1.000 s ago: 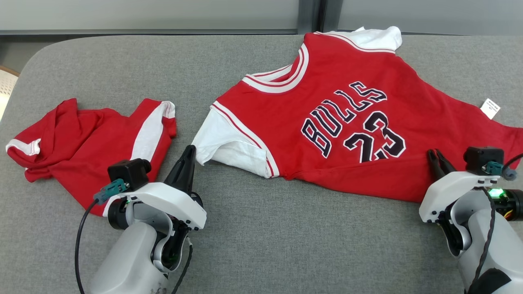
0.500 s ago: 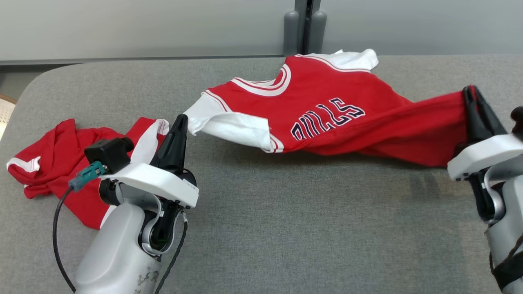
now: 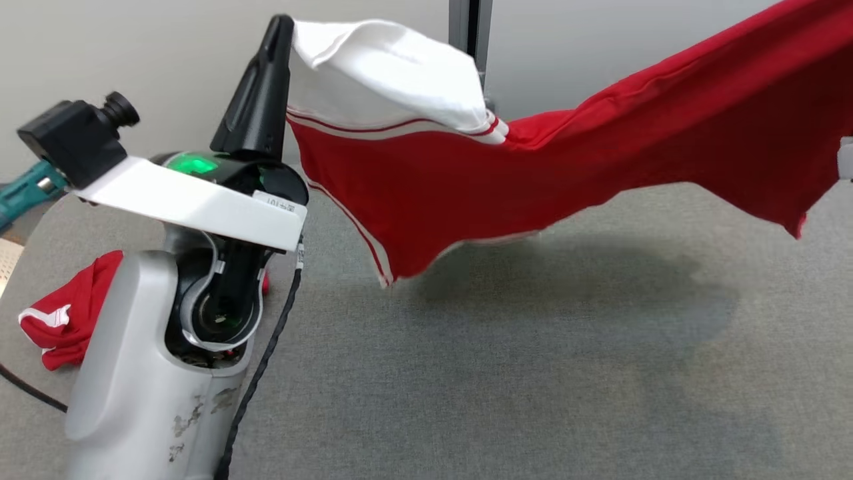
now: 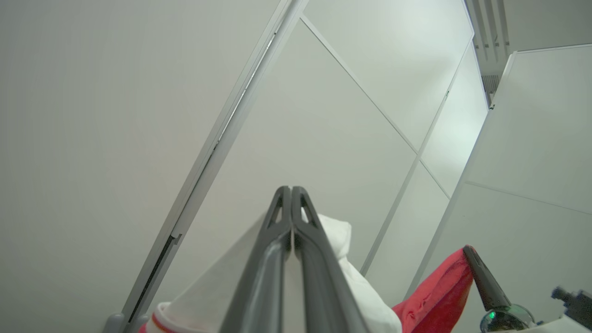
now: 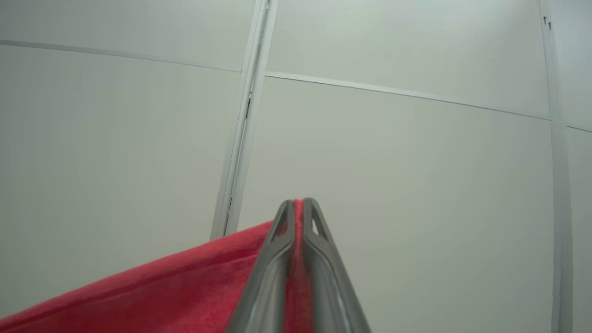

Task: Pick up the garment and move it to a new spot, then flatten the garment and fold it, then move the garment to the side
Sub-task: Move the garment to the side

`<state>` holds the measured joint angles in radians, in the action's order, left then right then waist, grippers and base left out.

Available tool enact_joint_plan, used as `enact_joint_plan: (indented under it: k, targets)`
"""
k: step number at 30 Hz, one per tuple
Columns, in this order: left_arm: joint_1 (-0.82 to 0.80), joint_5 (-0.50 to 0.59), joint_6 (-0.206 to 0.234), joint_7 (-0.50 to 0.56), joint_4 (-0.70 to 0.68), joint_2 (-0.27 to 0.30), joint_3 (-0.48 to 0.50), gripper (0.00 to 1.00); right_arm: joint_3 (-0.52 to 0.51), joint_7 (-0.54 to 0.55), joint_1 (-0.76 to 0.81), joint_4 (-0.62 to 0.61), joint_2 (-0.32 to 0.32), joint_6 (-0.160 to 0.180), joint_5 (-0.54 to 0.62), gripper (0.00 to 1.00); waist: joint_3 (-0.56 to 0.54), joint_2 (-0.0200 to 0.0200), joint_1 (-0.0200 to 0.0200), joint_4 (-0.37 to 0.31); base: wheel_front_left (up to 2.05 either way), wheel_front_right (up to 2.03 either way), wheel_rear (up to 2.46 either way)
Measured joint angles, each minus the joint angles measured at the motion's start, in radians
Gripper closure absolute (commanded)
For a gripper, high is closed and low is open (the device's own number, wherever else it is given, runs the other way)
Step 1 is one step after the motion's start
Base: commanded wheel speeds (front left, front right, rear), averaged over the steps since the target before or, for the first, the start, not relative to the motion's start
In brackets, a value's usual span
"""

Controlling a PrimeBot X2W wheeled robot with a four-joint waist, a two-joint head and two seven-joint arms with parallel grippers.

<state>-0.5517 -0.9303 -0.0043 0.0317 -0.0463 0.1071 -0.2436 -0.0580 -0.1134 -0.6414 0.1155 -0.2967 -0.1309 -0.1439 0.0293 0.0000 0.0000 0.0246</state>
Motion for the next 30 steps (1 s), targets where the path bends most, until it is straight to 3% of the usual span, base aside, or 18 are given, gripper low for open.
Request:
enact_joint_plan:
  k: [8, 14, 18, 21, 26, 30]
  targets:
    - [-0.055, -0.049, 0.105, 0.058, -0.224, -0.017, 0.035, 1.00, -0.025, 0.116, 0.024, -0.168, -0.011, 0.000, 0.016, 1.00, -0.041, 0.0000, 0.0000, -0.020, 0.00, 0.00, 0.00]
    - [-0.142, -0.041, 0.163, 0.107, -0.259, 0.000, 0.042, 1.00, -0.018, 0.192, 0.009, -0.178, -0.009, 0.000, -0.012, 1.00, 0.000, 0.0000, 0.0000, -0.027, 0.00, 0.00, 0.00]
    - [-0.258, -0.064, 0.186, 0.145, -0.177, -0.001, 0.065, 1.00, 0.011, 0.207, -0.105, -0.118, 0.007, 0.000, -0.071, 1.00, 0.061, 0.0000, 0.0000, -0.034, 0.00, 0.00, 0.00]
    - [-0.397, -0.023, 0.168, 0.153, -0.087, 0.036, 0.064, 1.00, 0.041, 0.210, -0.237, -0.045, -0.001, 0.000, -0.082, 1.00, 0.127, 0.0000, 0.0000, -0.039, 0.00, 0.00, 0.00]
    - [-0.587, -0.026, 0.159, 0.132, 0.104, 0.031, 0.104, 1.00, 0.069, 0.181, -0.460, 0.106, -0.003, 0.000, -0.062, 1.00, 0.228, 0.0000, 0.0000, -0.044, 0.00, 0.00, 0.00]
    - [-0.804, 0.015, 0.109, 0.052, 0.281, 0.062, 0.131, 1.00, 0.073, 0.107, -0.669, 0.275, 0.007, 0.000, -0.026, 1.00, 0.328, 0.0000, 0.0000, -0.045, 0.00, 0.00, 0.00]
